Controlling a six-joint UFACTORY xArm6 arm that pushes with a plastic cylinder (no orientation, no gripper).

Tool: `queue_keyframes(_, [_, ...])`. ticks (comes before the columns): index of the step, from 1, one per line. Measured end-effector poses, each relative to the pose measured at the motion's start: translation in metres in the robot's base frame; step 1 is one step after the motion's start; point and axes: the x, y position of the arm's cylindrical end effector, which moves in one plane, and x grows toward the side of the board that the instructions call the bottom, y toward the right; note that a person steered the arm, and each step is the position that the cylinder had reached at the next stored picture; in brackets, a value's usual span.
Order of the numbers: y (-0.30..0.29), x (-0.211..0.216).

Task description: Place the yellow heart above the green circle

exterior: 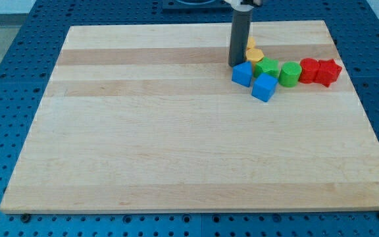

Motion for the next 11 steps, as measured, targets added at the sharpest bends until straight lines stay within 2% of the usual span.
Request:
queue_keyframes(4, [0.001,0.000])
queue_keyframes(6, [-0.008,-0.030])
queue_keyframes(11, [0.076,-0.045])
